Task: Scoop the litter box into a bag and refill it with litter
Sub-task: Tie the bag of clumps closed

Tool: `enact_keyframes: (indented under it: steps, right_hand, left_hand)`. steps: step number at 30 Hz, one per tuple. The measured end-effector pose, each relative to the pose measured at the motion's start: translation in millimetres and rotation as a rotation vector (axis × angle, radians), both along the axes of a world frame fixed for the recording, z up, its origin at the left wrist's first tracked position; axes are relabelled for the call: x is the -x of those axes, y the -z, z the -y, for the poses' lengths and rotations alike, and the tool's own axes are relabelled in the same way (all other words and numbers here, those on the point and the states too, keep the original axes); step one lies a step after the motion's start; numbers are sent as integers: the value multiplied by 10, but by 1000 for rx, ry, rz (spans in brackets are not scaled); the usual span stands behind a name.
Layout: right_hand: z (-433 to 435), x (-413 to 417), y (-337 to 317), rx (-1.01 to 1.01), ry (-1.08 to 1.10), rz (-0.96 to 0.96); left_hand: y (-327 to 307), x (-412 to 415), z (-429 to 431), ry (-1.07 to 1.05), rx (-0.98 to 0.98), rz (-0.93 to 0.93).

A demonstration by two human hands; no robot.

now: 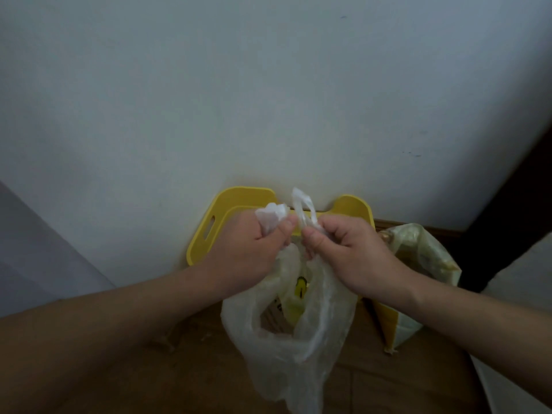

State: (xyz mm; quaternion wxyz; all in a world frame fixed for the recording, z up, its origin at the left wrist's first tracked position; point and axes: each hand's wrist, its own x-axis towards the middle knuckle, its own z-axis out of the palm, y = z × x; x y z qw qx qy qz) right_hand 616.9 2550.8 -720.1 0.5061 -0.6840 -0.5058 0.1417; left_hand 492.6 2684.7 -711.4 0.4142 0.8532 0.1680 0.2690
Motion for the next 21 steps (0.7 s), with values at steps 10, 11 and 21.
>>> enact_keyframes:
  steps: [10, 11, 21]
  right_hand:
    - [-87, 4, 96, 60, -105, 49]
    - [-81, 1, 91, 69, -114, 52]
    - [-133, -1, 25, 122, -209, -609]
  left_hand:
    - [74, -2, -65, 251, -690, 4]
    - [72, 1, -51, 247, -637, -31]
    - [90, 15, -10, 221, -298, -175]
